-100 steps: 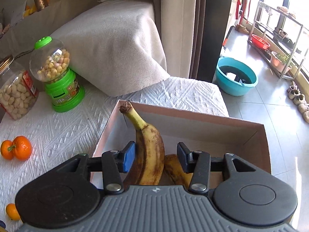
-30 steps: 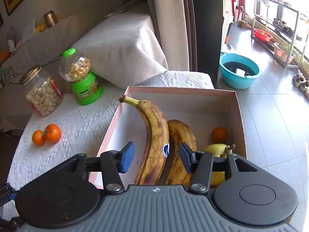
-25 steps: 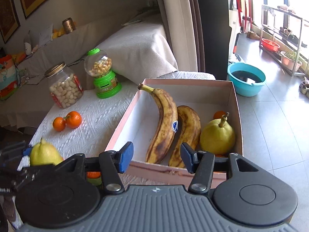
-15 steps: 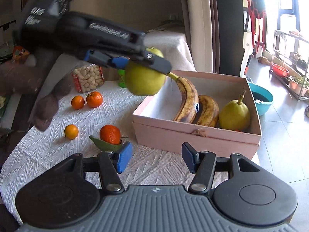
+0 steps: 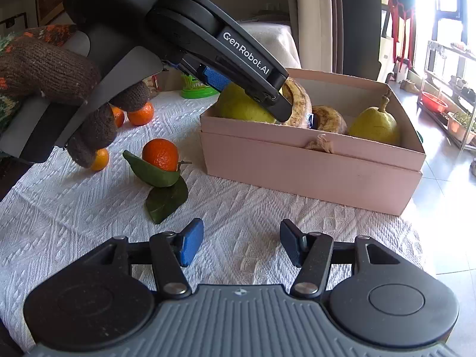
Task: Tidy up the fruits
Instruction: 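Carry the large green pear into the pink box and open the left gripper, then grasp the leafy mandarin with the right gripper while the left grasps a small orange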
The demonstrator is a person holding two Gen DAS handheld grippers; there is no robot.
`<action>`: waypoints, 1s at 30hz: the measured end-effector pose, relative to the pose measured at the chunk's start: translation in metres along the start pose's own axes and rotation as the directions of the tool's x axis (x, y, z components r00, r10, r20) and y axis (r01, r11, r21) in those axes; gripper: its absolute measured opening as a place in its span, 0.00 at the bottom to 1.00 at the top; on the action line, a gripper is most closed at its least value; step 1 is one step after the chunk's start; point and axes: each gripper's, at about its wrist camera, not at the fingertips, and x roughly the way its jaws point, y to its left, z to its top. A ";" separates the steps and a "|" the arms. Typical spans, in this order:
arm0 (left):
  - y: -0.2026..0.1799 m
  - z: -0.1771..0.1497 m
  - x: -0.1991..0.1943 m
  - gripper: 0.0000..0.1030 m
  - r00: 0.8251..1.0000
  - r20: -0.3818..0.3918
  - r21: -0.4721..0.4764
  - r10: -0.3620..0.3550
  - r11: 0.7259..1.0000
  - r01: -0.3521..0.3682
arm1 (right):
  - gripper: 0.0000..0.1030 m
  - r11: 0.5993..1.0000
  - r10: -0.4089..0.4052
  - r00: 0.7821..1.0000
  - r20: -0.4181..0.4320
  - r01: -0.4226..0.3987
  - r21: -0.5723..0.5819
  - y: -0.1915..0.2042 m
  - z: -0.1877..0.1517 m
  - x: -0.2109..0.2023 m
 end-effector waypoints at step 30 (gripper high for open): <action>0.025 -0.002 -0.053 0.58 0.987 0.144 -0.116 -0.067 0.990 0.085 | 0.66 1.000 -0.004 1.000 0.000 0.004 -0.009 0.005 -0.003 0.006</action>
